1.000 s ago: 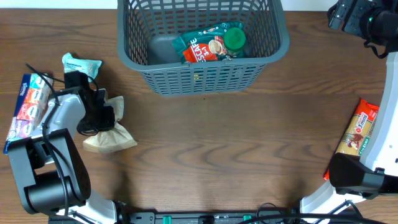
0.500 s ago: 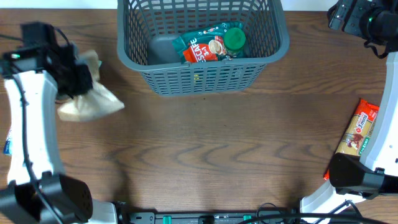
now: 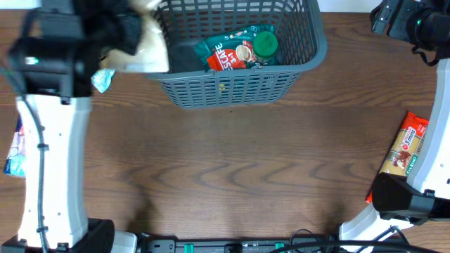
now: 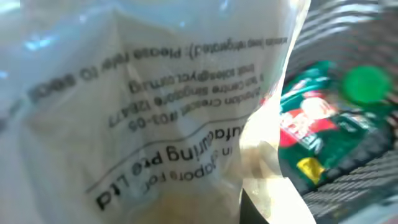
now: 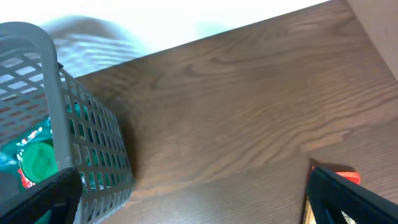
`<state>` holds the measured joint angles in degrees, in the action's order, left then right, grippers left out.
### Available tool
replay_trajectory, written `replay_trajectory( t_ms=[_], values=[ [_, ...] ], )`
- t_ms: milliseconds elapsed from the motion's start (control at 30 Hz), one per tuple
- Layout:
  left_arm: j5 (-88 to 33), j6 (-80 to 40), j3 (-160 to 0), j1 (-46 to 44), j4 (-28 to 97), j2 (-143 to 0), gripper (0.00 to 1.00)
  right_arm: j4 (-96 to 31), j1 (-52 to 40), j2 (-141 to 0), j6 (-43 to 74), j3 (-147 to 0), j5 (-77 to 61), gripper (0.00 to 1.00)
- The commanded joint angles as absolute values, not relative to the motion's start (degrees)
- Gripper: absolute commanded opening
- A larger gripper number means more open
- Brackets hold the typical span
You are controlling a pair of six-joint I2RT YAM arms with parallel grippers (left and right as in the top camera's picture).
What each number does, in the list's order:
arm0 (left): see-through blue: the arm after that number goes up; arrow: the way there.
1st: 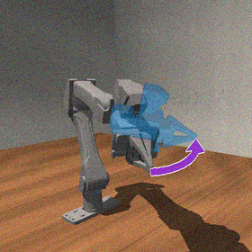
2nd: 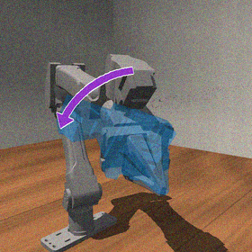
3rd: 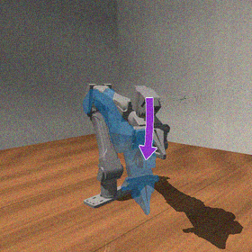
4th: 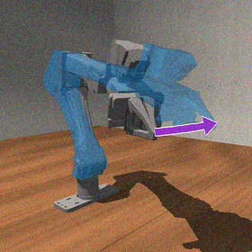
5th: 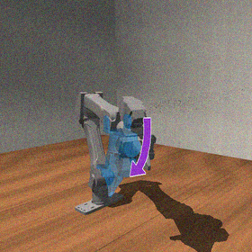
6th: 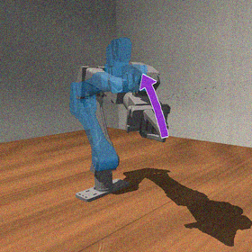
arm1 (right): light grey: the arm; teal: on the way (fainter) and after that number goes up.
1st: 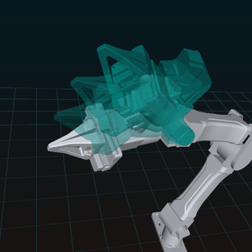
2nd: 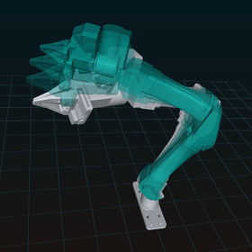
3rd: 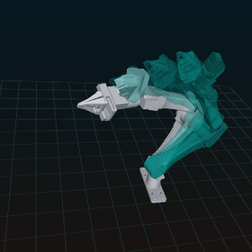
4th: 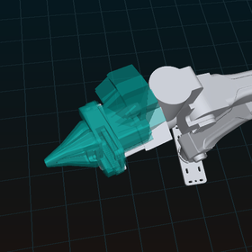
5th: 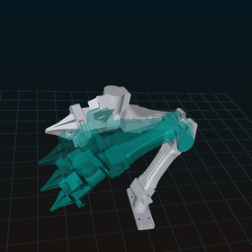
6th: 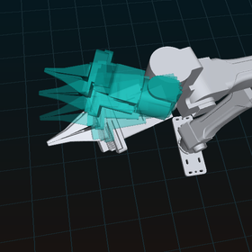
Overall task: Pack container
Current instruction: 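Carry the pouch with the left gripper into the basket and release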
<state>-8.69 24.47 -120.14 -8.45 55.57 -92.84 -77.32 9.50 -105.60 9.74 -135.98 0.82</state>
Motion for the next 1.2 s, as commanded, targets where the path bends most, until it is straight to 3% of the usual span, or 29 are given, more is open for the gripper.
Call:
replay_trajectory(
  t_ms=[0,200,733,767,833,867,900,1167],
  values=[
    [-8.6,40.6,-121.0,-13.1,50.3,-93.8,0.06,-77.5,9.0,-106.1,8.4,-135.7,0.4,0.99],
    [-8.6,48.0,-121.0,-16.4,40.9,-101.7,0.06,-77.9,9.0,-106.1,8.4,-135.7,0.4,0.99],
    [-8.6,44.9,-120.9,-16.4,44.7,-121.8,0.07,-78.7,9.0,-106.1,8.5,-135.7,0.4,0.99],
    [-8.6,44.9,-120.9,-16.4,45.5,-122.1,0.25,-78.7,9.0,-106.1,8.5,-135.7,0.4,0.99],
    [-8.6,44.9,-120.9,-16.4,47.4,-122.2,0.51,-78.7,9.0,-106.1,8.5,-135.7,0.4,0.99],
    [-8.6,44.9,-120.9,-16.4,48.0,-122.0,0.83,-78.7,9.0,-106.1,8.5,-135.7,0.4,0.99],
    [-8.5,44.9,-120.9,-16.4,48.7,-121.6,0.99,-78.7,9.0,-106.1,8.5,-135.7,0.4,0.99],
    [-3.6,40.6,-121.5,-16.4,49.4,-111.5,0.99,-78.7,9.0,-106.1,8.5,-135.7,0.4,0.99]
  ],
)
